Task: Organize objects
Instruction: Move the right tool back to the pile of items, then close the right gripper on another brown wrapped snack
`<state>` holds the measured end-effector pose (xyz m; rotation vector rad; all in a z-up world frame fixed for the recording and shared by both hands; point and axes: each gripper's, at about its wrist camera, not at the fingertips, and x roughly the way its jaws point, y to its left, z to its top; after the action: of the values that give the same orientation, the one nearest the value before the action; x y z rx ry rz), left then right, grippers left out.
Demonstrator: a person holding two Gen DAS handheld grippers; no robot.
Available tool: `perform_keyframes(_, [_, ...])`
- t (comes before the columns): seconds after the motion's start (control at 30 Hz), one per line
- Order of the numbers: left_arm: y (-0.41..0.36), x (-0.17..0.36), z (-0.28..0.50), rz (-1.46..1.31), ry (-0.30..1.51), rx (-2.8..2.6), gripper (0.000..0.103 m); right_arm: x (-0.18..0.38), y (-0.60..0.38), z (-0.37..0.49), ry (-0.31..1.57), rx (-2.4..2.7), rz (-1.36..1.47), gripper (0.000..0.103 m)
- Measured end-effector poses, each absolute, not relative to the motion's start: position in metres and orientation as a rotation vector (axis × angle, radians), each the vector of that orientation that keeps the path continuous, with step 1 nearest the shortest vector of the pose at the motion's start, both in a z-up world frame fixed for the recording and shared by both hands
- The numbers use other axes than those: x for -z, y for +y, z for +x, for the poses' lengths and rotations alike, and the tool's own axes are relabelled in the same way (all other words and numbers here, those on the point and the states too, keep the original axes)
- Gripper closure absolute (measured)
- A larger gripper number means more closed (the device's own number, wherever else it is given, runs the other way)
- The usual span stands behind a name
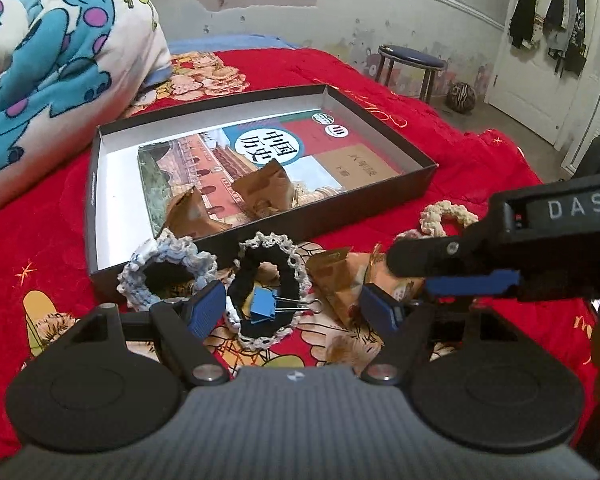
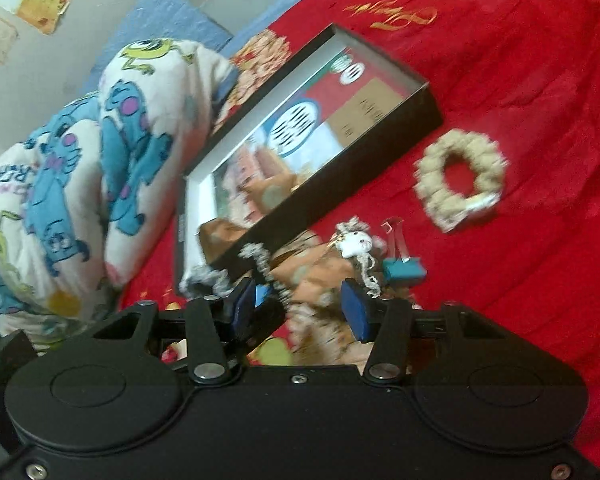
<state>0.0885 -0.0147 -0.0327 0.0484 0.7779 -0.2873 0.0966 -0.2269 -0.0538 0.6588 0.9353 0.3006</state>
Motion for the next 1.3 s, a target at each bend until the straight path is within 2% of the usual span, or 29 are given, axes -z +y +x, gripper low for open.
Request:
perform_keyframes(0.5, [-0.03,0.043,0.095,0.037,0.77,0.316,0.019,0.075,-0.224,0.119,0.99,-0.253,0.651,0.056])
perform_keyframes(0.87, [-0.046,0.049,0.105,0.037,0.706,0.349,0.019,0.086,-0.237,0.132,0.975,-0.224,0.77,0.056])
perform_keyframes(1.13, [-0.054,0.054,0.102,0.095,0.688,0.332,0.029,0.091,-0.24,0.139,0.962,-0.223,0.81,0.053])
perform_keyframes(1.3, [-0.053,0.042,0.092,0.098,0.613,0.314,0.029,0.091,-0.239,0.139,0.956,-0.226,0.81,0.051])
